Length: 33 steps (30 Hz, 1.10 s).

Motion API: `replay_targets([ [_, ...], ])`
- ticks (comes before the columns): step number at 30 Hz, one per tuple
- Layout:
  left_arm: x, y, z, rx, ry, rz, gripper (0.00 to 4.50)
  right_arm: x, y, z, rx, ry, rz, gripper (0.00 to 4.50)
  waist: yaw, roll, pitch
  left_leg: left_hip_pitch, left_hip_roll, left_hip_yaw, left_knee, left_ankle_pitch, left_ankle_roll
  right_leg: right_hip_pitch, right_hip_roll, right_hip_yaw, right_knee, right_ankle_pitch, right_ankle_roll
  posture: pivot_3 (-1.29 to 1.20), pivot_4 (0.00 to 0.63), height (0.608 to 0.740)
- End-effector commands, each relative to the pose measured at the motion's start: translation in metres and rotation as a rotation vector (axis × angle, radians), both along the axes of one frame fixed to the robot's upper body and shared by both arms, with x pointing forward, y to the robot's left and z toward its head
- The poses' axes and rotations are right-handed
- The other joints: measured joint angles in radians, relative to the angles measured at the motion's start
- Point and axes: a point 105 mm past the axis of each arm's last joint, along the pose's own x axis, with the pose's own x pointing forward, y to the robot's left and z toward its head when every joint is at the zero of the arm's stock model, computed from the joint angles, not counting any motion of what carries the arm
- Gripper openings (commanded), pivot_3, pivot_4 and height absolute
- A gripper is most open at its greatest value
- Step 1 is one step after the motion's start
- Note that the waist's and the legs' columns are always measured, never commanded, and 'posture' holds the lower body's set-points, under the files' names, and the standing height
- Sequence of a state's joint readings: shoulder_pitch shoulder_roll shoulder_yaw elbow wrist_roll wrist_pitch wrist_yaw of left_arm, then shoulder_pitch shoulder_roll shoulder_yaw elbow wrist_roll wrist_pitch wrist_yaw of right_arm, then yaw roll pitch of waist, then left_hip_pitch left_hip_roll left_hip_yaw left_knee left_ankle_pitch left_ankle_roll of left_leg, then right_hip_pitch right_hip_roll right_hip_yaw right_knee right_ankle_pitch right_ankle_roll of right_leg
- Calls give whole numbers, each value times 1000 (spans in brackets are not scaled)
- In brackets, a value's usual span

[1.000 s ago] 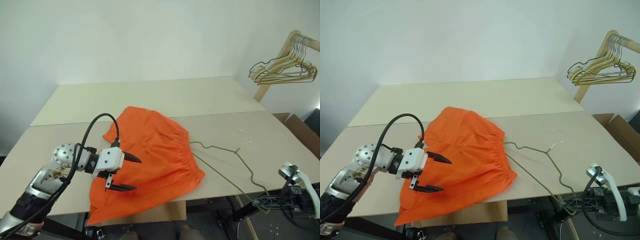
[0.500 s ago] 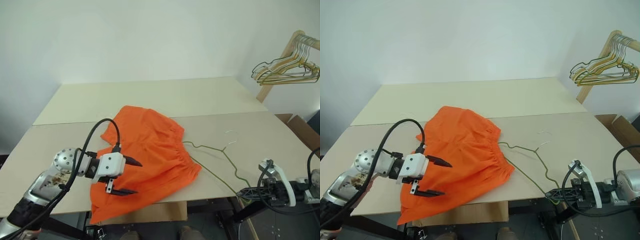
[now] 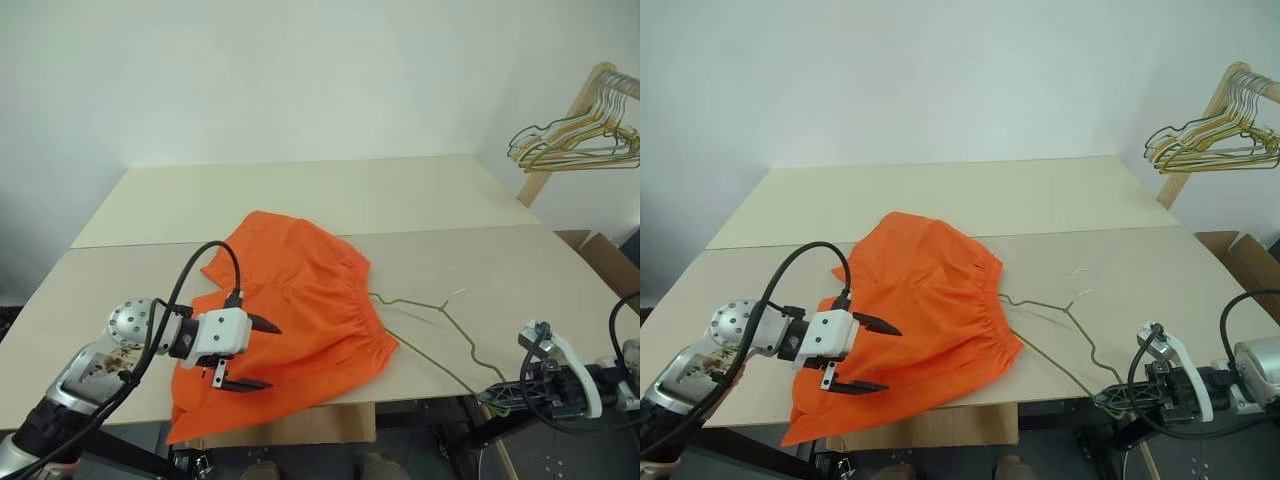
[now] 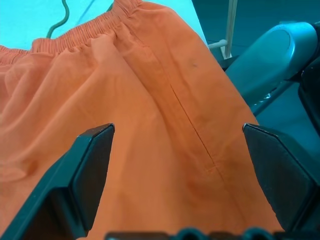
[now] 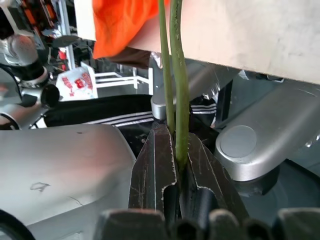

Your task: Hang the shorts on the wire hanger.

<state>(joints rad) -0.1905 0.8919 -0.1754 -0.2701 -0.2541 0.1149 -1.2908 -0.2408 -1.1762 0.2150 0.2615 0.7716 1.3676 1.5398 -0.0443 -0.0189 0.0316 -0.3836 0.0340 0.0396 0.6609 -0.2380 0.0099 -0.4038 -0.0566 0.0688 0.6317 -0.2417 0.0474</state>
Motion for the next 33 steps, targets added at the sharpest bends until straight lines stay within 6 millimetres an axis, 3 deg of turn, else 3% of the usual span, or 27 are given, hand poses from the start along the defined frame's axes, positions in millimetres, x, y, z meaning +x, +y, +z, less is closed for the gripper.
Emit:
replay_targets([
  [1,2,-3,6,-1,-44,-16,4443,6,4,20,94,-57,18,0,0,0,0,0,0,0,0,0,0,0,0,0,0,0,0,-29,0,740],
  [4,2,-4,5,0,-46,-17,4443,11,8,21,119,-88,29,0,1,0,0,0,0,0,0,0,0,0,0,0,0,0,0,-31,0,740],
  [9,3,-6,5,-2,-53,-18,4443,19,10,-1,66,-29,7,0,0,0,0,0,0,0,0,0,0,0,0,0,0,0,0,-23,0,740],
  [14,4,-4,4,7,-58,-12,4443,31,14,-9,64,-28,-11,0,2,0,0,-1,0,0,0,0,0,0,0,0,0,4,-6,-15,0,740],
  [22,3,-5,3,2,-62,1,4443,51,21,-2,127,-71,-40,0,2,0,0,0,0,0,1,0,0,0,0,0,0,4,-7,-5,0,740],
  [27,2,-5,2,2,-60,4,4443,51,27,-8,119,-67,-7,0,4,0,0,-1,0,0,1,0,0,0,0,0,0,5,-7,0,0,740],
  [33,3,-5,1,4,-61,10,4443,71,30,0,138,-130,-42,0,-1,1,-1,0,0,0,1,0,0,0,0,0,1,5,-7,-2,0,740],
])
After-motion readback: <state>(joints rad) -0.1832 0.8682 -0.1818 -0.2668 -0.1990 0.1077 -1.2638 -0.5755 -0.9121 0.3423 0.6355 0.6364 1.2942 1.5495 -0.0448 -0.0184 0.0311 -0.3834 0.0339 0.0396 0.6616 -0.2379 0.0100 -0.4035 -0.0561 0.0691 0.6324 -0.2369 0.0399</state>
